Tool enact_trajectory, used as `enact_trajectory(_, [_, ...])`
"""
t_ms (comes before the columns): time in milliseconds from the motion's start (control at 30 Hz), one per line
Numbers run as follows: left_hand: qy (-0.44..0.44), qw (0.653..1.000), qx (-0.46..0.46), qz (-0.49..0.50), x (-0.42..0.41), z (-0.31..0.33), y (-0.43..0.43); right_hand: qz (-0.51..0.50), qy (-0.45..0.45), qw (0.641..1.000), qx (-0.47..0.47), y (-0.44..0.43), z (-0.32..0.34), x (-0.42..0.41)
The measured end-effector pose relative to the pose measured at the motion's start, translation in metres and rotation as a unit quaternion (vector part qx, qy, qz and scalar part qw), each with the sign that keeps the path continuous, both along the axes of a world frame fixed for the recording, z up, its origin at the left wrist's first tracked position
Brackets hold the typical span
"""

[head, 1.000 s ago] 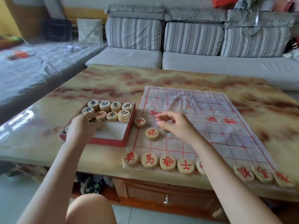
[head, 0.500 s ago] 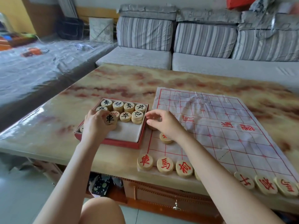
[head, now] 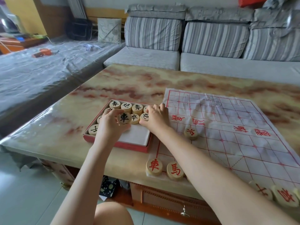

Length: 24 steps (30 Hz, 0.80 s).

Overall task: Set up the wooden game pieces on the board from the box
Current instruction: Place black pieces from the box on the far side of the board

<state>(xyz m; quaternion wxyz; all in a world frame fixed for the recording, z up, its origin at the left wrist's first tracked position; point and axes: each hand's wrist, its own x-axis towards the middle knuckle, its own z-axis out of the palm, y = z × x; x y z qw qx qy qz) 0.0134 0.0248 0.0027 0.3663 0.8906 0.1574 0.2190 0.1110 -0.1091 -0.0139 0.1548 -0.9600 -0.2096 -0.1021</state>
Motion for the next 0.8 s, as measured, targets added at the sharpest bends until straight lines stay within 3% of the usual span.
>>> enact_trajectory(200, [-0.009, 1.0, -0.007, -0.002, 0.007, 0.002, -0.002, 0.011, 0.024, 0.998, 0.063, -0.004, 0.001, -0.005])
enact_trajectory(433, [-0.008, 0.999, -0.01, -0.039, 0.043, 0.018, -0.017, 0.018, 0.108, 0.952, 0.284, -0.043, 0.024, 0.024])
enact_trajectory(800, [0.049, 0.994, 0.006, -0.1, 0.156, 0.03, -0.052, -0.08, 0.159, 0.958, 0.225, -0.116, 0.0, 0.143])
